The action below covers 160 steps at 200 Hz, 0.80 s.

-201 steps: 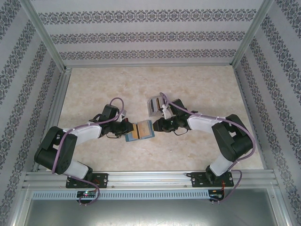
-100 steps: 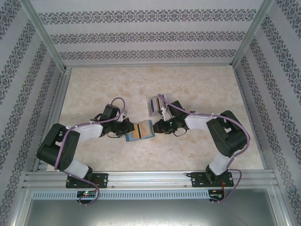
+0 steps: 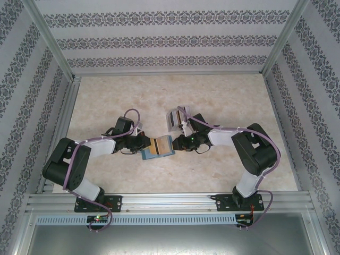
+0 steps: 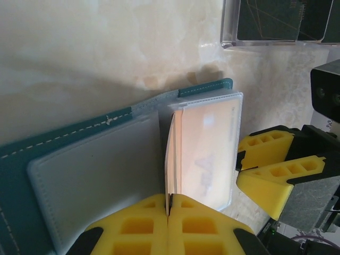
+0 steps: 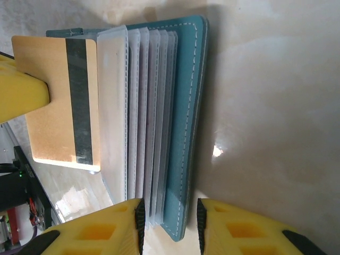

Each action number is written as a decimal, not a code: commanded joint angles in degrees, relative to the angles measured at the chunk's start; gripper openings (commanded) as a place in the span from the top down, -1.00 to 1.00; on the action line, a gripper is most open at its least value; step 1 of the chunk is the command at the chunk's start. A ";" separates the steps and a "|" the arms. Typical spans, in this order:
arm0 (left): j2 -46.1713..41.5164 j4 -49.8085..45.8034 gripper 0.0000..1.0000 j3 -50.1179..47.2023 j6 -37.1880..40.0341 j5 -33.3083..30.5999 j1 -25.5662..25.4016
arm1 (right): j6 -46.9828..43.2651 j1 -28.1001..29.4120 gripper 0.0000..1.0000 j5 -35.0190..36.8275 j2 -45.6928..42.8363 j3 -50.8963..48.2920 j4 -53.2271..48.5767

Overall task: Put the credit cards into the card holder
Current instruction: Insert the credit card into the card slot.

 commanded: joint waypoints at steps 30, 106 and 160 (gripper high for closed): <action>1.95 3.90 1.00 -1.14 -0.57 1.34 0.55 | -0.07 0.74 0.31 -1.12 2.43 1.58 1.07; 5.48 5.14 1.00 -1.62 3.75 3.82 0.56 | -0.06 0.89 0.30 -1.52 3.34 1.93 1.03; 7.09 7.09 1.00 -2.04 2.91 4.21 0.60 | 0.15 0.98 0.30 -1.54 3.99 2.01 1.38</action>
